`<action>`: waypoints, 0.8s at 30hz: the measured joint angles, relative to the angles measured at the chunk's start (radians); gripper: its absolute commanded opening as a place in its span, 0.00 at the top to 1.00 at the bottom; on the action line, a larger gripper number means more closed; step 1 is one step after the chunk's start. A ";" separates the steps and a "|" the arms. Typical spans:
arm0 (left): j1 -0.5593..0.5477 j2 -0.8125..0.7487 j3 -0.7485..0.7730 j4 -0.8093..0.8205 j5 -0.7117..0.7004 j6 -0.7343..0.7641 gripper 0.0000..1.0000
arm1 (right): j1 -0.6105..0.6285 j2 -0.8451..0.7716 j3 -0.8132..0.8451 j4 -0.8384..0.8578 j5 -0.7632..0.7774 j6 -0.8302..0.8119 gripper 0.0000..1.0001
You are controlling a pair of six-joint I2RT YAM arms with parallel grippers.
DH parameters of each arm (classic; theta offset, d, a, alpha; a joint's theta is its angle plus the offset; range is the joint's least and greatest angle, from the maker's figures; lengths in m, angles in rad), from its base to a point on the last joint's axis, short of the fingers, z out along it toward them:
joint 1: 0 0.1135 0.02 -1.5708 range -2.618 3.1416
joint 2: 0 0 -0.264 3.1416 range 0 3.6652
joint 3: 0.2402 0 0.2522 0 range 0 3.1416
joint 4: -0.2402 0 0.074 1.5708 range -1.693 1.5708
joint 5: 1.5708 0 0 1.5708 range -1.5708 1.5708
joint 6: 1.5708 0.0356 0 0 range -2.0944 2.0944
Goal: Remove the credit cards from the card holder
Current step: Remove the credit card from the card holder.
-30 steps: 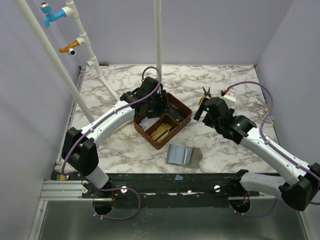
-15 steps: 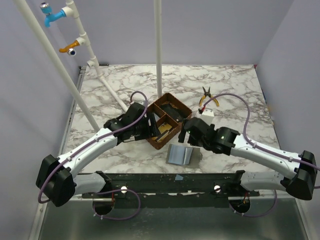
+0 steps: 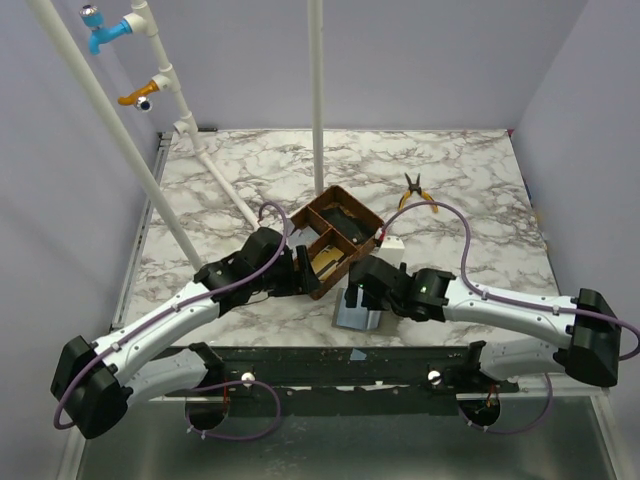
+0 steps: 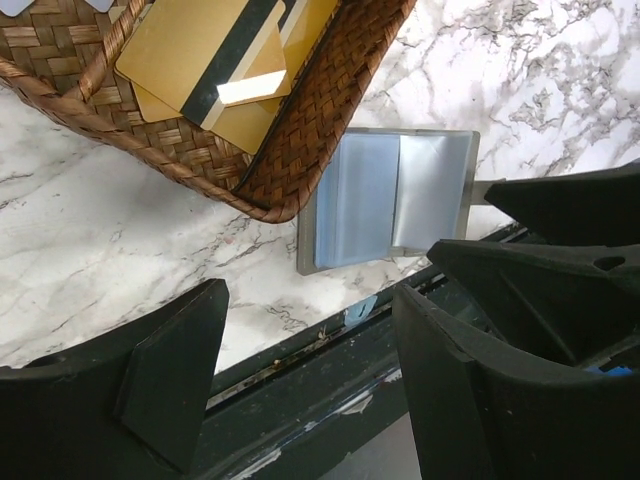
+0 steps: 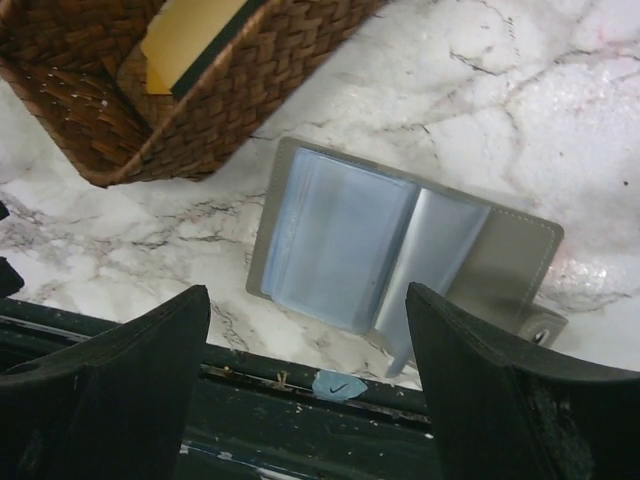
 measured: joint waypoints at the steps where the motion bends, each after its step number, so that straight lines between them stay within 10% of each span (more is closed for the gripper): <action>1: -0.002 -0.008 -0.002 0.000 0.000 0.002 0.31 | 0.000 0.007 0.007 0.011 -0.002 -0.013 0.21; 24: -0.019 0.012 -0.043 0.023 0.075 0.014 0.30 | 0.040 0.163 -0.089 0.150 0.006 -0.017 0.38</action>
